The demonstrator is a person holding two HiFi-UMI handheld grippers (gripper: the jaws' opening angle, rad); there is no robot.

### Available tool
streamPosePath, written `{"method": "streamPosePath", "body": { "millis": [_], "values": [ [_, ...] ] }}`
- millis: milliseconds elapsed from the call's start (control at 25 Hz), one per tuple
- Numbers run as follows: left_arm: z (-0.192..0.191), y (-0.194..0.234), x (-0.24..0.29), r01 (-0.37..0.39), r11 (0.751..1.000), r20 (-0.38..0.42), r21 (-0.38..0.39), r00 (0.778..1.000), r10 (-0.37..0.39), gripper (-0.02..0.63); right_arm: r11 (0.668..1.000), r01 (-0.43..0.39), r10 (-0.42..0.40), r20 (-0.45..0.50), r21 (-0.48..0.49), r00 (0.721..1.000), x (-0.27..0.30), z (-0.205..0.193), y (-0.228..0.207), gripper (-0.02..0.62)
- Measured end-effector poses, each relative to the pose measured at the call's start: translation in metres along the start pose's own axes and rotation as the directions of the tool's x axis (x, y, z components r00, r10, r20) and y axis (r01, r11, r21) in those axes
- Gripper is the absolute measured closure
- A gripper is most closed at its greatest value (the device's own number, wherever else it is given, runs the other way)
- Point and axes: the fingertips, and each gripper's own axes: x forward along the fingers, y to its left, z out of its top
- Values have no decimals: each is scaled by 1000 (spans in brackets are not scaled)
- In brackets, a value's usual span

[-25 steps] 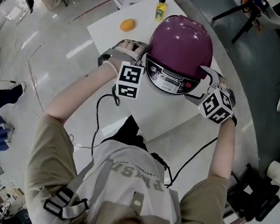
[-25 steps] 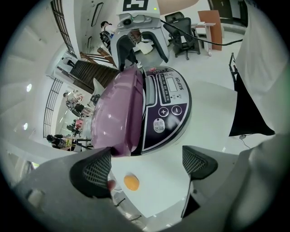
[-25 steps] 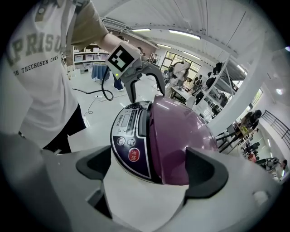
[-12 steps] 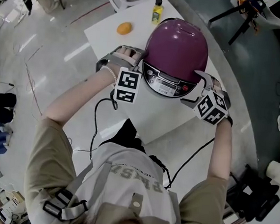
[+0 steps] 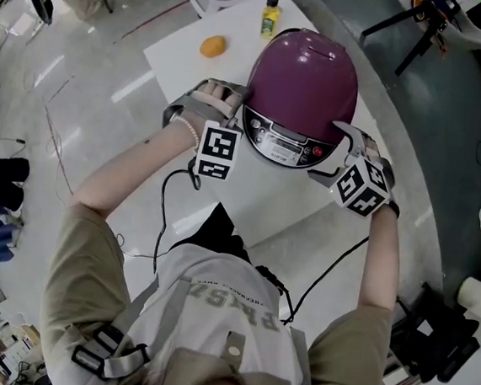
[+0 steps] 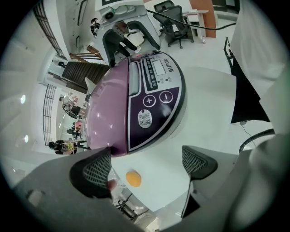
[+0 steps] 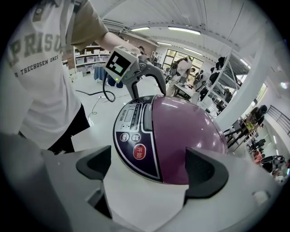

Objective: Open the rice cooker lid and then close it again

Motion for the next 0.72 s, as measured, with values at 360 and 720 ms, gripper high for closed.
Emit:
{"method": "streamPosePath", "body": {
  "millis": [360, 720],
  "values": [
    [1, -1, 0, 62, 998, 7, -32, 998, -62, 106, 998, -49, 44, -133, -31, 990, 4, -5, 2, 109],
    [1, -3, -1, 98, 995, 4, -33, 995, -98, 106, 998, -49, 45, -122, -30, 992, 5, -6, 3, 108]
  ]
}}
